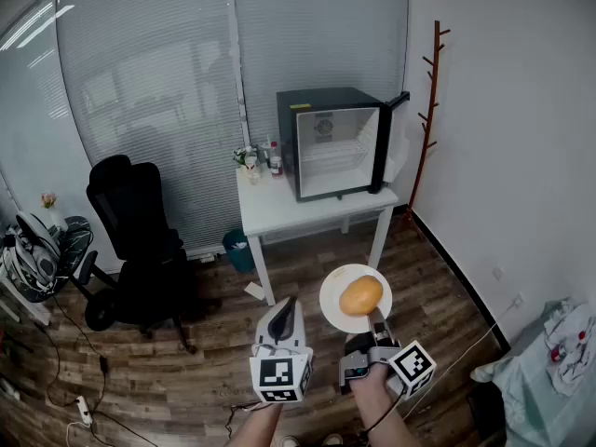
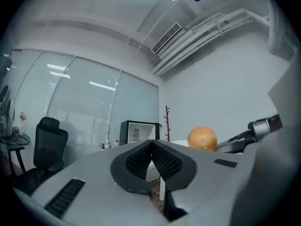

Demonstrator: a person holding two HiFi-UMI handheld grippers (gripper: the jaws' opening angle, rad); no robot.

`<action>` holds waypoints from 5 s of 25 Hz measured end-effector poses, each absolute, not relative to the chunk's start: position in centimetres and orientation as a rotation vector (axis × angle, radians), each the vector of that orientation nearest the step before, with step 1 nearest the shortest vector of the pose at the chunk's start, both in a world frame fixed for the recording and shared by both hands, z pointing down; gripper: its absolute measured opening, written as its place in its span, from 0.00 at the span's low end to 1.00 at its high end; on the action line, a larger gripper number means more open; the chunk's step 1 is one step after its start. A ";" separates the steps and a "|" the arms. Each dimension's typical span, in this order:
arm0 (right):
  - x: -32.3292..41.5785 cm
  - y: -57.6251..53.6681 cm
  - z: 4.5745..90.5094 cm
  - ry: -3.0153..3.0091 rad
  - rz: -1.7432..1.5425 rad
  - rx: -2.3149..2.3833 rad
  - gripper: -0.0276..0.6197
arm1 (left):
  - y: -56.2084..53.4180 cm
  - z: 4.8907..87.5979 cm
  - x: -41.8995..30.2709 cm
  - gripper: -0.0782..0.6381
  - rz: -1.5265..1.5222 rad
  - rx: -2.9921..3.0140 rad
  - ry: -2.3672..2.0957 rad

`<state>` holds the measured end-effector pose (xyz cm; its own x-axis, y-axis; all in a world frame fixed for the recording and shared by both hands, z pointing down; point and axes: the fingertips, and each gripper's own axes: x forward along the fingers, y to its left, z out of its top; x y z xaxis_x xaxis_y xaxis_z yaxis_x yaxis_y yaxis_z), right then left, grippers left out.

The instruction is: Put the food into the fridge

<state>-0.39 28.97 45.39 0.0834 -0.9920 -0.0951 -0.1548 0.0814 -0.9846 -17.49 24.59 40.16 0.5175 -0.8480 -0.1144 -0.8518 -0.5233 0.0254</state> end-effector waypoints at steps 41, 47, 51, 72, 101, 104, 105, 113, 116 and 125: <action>10.0 14.7 47.1 1.289 -1.015 -1.323 0.11 | 10.3 42.1 -6.4 0.15 0.148 -2.712 1.507; 9.3 5.1 46.5 1.285 -1.027 -1.343 0.11 | 0.9 41.2 -6.4 0.15 0.166 -2.724 1.485; 8.9 -0.1 45.7 1.289 -1.015 -1.359 0.11 | -4.3 40.5 -7.1 0.15 0.186 -2.727 1.480; 17.6 -19.2 46.8 1.280 -1.046 -1.315 0.11 | -22.8 41.1 1.2 0.15 0.154 -2.683 1.520; 25.9 -43.3 47.7 1.375 -1.187 -1.278 0.11 | -42.2 41.7 9.7 0.15 0.086 -2.577 1.684; 25.2 -45.0 47.8 1.391 -1.185 -1.292 0.11 | -42.6 42.0 8.9 0.15 0.080 -2.576 1.693; 25.0 -45.6 47.8 1.397 -1.185 -1.296 0.11 | -42.7 42.1 8.7 0.15 0.076 -2.575 1.693; 23.0 -49.8 49.0 1.407 -1.204 -1.335 0.11 | -42.9 42.5 7.1 0.15 0.075 -2.575 1.706; 22.6 -51.1 49.5 1.410 -1.216 -1.352 0.11 | -42.9 42.5 6.8 0.15 0.077 -2.578 1.707; 21.9 -52.5 50.1 1.435 -1.228 -1.444 0.11 | -43.1 42.8 6.1 0.15 0.081 -2.581 1.717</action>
<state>21.92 -52.51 50.14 -0.0868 -0.9887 0.1221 -0.2738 -0.0942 -0.9572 6.11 -43.07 42.79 0.3859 -0.9202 -0.0661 -0.9223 -0.3865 -0.0048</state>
